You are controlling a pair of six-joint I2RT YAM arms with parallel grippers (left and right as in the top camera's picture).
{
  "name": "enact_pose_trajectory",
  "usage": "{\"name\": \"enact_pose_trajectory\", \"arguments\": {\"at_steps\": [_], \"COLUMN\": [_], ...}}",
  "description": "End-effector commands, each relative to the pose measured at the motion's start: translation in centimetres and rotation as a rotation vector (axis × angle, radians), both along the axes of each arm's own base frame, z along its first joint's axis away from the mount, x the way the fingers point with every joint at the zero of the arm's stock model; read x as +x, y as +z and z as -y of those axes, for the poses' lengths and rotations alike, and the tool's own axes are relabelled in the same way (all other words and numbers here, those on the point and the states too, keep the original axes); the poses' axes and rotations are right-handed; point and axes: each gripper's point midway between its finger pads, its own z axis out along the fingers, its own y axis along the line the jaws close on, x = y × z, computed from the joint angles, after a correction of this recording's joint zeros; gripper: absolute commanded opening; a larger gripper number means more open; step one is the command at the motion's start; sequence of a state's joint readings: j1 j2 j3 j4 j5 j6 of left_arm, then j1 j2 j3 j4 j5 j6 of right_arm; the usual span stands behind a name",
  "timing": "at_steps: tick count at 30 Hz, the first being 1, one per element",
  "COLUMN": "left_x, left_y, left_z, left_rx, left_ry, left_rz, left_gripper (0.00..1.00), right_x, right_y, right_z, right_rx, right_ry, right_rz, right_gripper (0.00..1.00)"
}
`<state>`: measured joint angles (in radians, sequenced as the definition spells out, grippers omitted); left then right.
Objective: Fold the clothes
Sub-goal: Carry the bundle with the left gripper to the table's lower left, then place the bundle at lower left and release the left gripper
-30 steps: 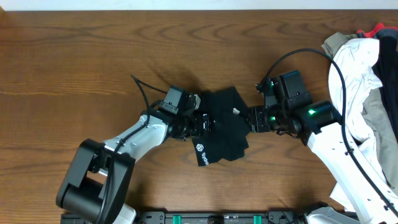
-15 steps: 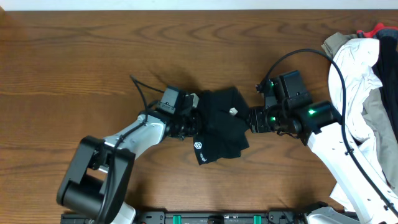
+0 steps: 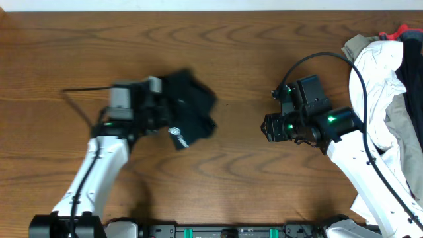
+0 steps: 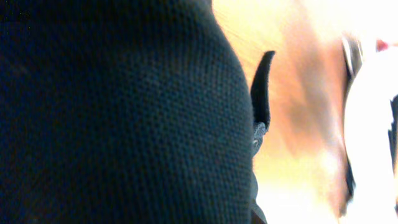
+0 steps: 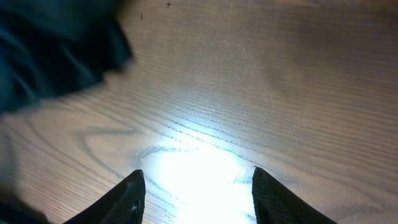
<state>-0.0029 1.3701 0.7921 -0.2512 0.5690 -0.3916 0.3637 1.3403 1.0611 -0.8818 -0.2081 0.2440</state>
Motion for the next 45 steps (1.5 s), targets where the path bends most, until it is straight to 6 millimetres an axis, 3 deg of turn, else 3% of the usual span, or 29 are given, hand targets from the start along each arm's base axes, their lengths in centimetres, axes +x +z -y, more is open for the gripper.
{"name": "enact_pose_trajectory", "arguments": {"at_steps": [1,4,7,10,13,18,19,23,24,26,31,38,41,45], "left_x": [1.2,1.8,1.9,1.2,0.2,-1.5,-1.8,-2.8,-3.1,-4.0,-6.2,-7.3,-6.9,-7.1], "left_y": [-0.2,-0.6,-0.8,-2.4,-5.1,-8.9,-9.2,-9.1,-8.9,-8.2,-3.6,7.5,12.3,15.8], "left_z": [-6.5,-12.6,-17.6,-21.5,-23.4,-23.6,-23.6,-24.0,-24.1,-24.2,-24.7,-21.7,-18.1,-11.2], "left_rx": [0.071,0.113,0.12,0.119,0.101,0.062,0.059,0.048,0.044,0.034,0.011,0.006,0.033,0.123], "left_ry": [0.191,0.365,0.494,0.599,0.652,0.671,0.671,0.697,0.704,0.725,0.777,0.681,0.497,0.134], "left_rz": [0.009,0.016,0.035,0.0,-0.076,-0.211,-0.226,-0.251,-0.258,-0.276,-0.248,-0.031,0.113,0.199], "left_gripper": [0.06,0.05,0.06,0.06,0.06,0.07,0.11,0.6,0.68,0.73,0.8,0.9,0.9,0.9], "right_x": [-0.1,-0.3,-0.3,-0.4,-0.4,-0.5,-0.6,-1.0,-1.0,-1.0,-1.0,-0.8,-0.5,0.7], "right_y": [0.1,0.0,0.1,0.1,0.0,0.0,0.0,-0.2,-0.2,-0.2,-0.2,-0.1,0.3,2.5], "right_z": [0.2,0.3,0.2,0.2,0.2,0.2,0.3,0.4,0.4,0.4,0.4,0.3,0.3,1.0], "right_rx": [-0.007,-0.01,-0.003,0.002,0.003,0.002,0.0,-0.007,-0.007,-0.007,-0.007,-0.003,0.007,0.041], "right_ry": [0.006,0.006,0.005,-0.009,-0.014,-0.015,-0.015,-0.014,-0.014,-0.014,-0.014,-0.015,-0.022,-0.062], "right_rz": [0.0,-0.008,-0.013,-0.019,-0.022,-0.027,-0.032,-0.048,-0.048,-0.048,-0.048,-0.038,-0.017,0.069], "right_gripper": [0.53,0.52,0.52,0.52,0.51,0.51,0.51,0.5,0.5,0.5,0.51,0.54,0.55,0.59]}}
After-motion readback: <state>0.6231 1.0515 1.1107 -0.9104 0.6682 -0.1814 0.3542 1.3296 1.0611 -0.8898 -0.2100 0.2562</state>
